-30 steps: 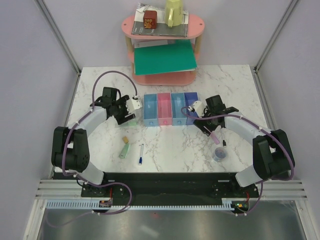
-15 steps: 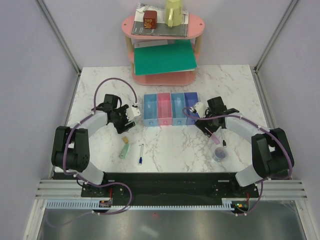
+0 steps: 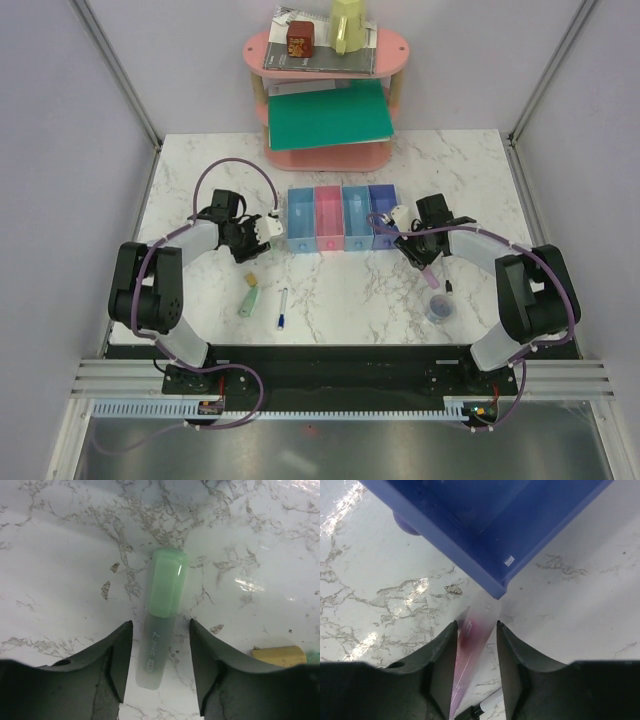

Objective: Sort the stationery into containers
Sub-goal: Pick up the pen from the center of the board.

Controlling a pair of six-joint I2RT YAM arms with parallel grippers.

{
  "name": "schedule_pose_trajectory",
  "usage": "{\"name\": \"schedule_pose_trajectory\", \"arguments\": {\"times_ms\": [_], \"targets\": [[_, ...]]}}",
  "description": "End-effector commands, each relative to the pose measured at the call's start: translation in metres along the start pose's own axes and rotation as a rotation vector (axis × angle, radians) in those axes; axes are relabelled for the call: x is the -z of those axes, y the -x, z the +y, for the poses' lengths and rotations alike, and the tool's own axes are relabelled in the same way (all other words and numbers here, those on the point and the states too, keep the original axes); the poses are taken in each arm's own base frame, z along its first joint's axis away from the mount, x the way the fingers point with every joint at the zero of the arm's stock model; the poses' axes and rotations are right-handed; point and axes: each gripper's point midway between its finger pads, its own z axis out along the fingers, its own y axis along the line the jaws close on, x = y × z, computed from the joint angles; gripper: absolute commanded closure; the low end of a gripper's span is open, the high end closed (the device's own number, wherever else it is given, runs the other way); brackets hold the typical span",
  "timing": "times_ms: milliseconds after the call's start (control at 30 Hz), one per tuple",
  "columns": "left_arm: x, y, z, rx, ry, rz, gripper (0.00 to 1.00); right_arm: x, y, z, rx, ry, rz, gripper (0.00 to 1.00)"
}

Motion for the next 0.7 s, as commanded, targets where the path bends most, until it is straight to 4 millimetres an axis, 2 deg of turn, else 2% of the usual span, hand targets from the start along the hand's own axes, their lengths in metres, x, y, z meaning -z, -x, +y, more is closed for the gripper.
{"name": "schedule_pose_trajectory", "arguments": {"times_ms": [0,100,233,267,400,600,667], "targets": [[-0.021,-0.023,-0.011,-0.057,-0.045,0.057,0.49,-0.009,-0.010,0.001,-0.001,0.008,0.017,0.63],[-0.024,-0.026,-0.013,-0.060,-0.053,0.064,0.54,-0.008,-0.011,0.002,0.000,0.007,0.018,0.72],[-0.025,-0.026,-0.014,-0.061,-0.057,0.059,0.67,-0.006,-0.013,0.002,-0.002,-0.001,0.019,0.82],[-0.025,-0.026,-0.014,-0.062,-0.058,0.058,0.76,-0.004,-0.011,0.001,-0.003,-0.006,0.013,0.83],[-0.024,-0.026,-0.018,-0.051,-0.063,0.057,0.97,0.002,-0.007,-0.001,-0.009,-0.020,-0.005,0.90],[-0.014,-0.021,-0.020,-0.049,-0.040,0.038,0.98,0.015,0.003,-0.006,-0.033,-0.052,-0.043,0.99],[-0.002,-0.013,-0.014,-0.074,-0.003,0.017,0.98,0.021,0.007,-0.009,-0.043,-0.071,-0.055,1.00]]}}
